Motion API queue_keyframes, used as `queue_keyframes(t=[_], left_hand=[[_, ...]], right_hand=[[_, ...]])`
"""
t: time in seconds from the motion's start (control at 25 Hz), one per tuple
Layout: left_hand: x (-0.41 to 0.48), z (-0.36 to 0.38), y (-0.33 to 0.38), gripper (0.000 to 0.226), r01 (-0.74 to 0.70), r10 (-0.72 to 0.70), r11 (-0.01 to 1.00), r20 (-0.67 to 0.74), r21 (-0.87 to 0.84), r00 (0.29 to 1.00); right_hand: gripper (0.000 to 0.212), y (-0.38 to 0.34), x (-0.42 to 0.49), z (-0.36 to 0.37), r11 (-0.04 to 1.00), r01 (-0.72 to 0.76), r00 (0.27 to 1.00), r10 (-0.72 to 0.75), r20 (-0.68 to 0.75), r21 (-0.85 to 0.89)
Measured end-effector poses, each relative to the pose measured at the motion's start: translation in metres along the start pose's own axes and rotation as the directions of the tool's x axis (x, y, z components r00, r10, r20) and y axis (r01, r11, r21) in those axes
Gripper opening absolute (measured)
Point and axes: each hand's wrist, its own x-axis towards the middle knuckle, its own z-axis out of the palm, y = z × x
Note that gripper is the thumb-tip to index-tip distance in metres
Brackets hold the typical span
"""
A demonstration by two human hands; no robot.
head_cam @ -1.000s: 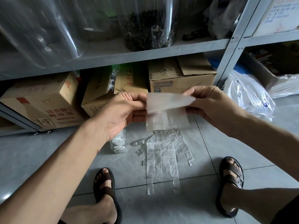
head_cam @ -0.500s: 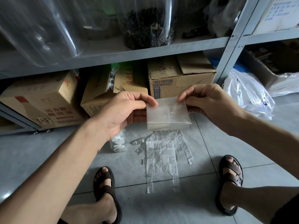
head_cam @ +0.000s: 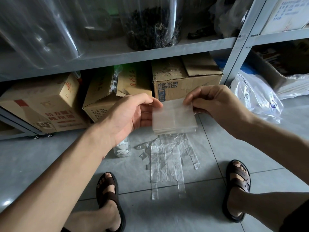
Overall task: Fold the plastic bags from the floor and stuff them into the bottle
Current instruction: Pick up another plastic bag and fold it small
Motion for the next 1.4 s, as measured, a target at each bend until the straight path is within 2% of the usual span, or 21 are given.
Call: queue_keyframes(t=[0.2, 0.36, 0.48, 0.64, 0.68, 0.96, 1.12, 1.24, 1.32, 1.4], left_hand=[[0.001, 0.005, -0.003, 0.007, -0.026, 0.027, 0.999, -0.036, 0.047, 0.999], [0.003, 0.004, -0.008, 0.016, -0.103, 0.115, 0.983, -0.074, 0.149, 0.991], [0.004, 0.005, -0.010, 0.021, -0.207, 0.242, 0.941, -0.105, 0.268, 0.965], [0.004, 0.007, -0.011, 0.032, -0.285, 0.334, 0.903, -0.107, 0.322, 0.937], [0.003, 0.007, -0.011, 0.035, -0.289, 0.340, 0.900, -0.110, 0.327, 0.934], [0.004, 0.002, -0.009, 0.059, -0.284, 0.322, 0.901, -0.066, 0.329, 0.944], [0.006, -0.002, -0.011, 0.064, -0.275, 0.315, 0.896, -0.061, 0.348, 0.947], [0.007, -0.004, -0.011, 0.055, -0.242, 0.279, 0.925, -0.089, 0.293, 0.956], [0.007, -0.005, -0.010, 0.039, -0.202, 0.239, 0.948, -0.132, 0.245, 0.962], [0.007, -0.006, -0.007, 0.030, -0.155, 0.184, 0.968, -0.144, 0.196, 0.972]], right_hand=[[0.033, -0.003, -0.001, 0.002, 0.995, 0.069, 0.997, -0.072, -0.035, -0.073], [0.032, -0.002, 0.000, 0.002, 0.998, 0.034, 0.999, -0.035, -0.031, -0.044], [0.030, -0.004, -0.001, 0.004, 0.998, -0.019, 1.000, 0.019, -0.009, 0.065], [0.006, -0.004, -0.005, 0.009, 1.000, 0.007, 0.994, -0.004, 0.113, -0.024], [0.010, -0.003, -0.005, 0.009, 0.999, 0.010, 0.993, -0.005, 0.119, -0.034], [0.023, -0.006, -0.004, 0.006, 0.997, -0.050, 0.997, 0.047, 0.058, 0.052], [0.026, -0.004, -0.002, 0.004, 0.994, -0.068, 0.997, 0.066, 0.034, 0.084], [0.028, -0.002, 0.000, 0.001, 0.989, -0.077, 0.997, 0.077, 0.008, 0.125], [0.028, 0.000, 0.000, 0.000, 0.994, -0.080, 0.997, 0.079, 0.017, 0.068], [0.023, 0.000, -0.001, 0.001, 0.998, -0.068, 0.994, 0.070, 0.085, -0.017]])
